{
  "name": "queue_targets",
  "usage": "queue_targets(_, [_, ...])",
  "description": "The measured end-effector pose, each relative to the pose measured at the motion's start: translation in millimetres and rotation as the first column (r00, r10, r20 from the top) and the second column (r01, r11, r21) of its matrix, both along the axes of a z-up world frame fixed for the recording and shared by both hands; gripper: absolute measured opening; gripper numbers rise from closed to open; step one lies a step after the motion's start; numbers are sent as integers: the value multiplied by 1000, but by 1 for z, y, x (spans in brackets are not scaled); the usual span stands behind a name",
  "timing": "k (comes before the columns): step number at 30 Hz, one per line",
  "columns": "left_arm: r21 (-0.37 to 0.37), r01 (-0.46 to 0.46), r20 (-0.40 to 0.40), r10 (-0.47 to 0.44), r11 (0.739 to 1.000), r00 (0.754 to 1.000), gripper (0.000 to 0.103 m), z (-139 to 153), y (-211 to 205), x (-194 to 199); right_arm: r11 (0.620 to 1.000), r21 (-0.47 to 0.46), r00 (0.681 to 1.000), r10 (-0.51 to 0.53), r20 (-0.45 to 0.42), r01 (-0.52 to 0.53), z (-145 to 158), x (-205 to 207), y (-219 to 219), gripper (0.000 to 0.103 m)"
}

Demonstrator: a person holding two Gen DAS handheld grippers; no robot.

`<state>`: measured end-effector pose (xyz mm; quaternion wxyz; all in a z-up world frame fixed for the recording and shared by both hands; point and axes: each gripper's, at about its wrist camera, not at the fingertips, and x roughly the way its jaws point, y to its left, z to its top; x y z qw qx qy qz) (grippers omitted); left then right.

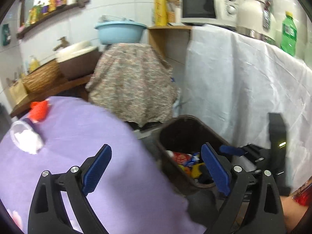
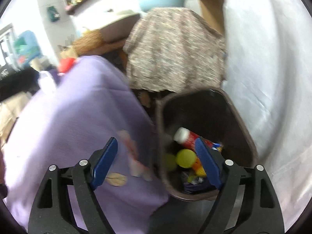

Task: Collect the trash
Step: 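Move both tools back over the table toward the yogurt cup and tissue, then grasp the white-and-blue yogurt cup by its rim with the left tool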

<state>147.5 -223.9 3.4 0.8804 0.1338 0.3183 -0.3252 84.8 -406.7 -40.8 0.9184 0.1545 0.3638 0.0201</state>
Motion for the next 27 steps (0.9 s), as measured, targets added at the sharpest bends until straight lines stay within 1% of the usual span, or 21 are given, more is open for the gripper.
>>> queue_targets(2, [-1,-49,9,49,999,999,93,2,23,10,998,19,998,56,40,-57,17,4,15,81])
queue_targets(5, [-3,-144,7,144,990,990,93,4,65,30,989,54,987,133,89,-138,40,12,36,81])
queue_targets(8, [-16,-252,-6,252,968,968,93,5,111,52,972,104,971,197,133,-212,58,26,55,81])
queue_targets(10, [-28,-328,-1,328,944,945,93,7,144,67,958,131,961,237,143,-255,67,42,70,81])
queue_targets(11, [-35,-371,11,371,928,928,93,8,163,74,953,139,957,250,145,-270,70,47,76,81])
queue_targets(14, [-40,-445,34,446,895,894,93,11,202,95,926,171,938,314,146,-336,78,70,104,81])
queue_targets(16, [-33,-489,43,490,872,871,92,11,228,115,912,167,924,353,146,-375,83,84,122,81])
queue_targets(18, [-22,-519,58,519,855,853,89,10,246,134,897,148,907,397,144,-416,88,99,146,81])
queue_targets(19, [-20,-526,62,526,850,848,84,10,253,144,890,143,899,414,142,-432,90,107,156,81])
queue_targets(21, [-13,-515,50,515,857,856,73,9,261,160,885,138,894,428,136,-445,91,113,165,81])
queue_targets(25, [29,-474,58,472,880,880,67,5,257,188,866,104,871,477,117,-489,91,128,197,81])
queue_targets(27, [59,-456,70,452,888,889,66,1,251,196,861,82,863,493,110,-502,92,132,210,81])
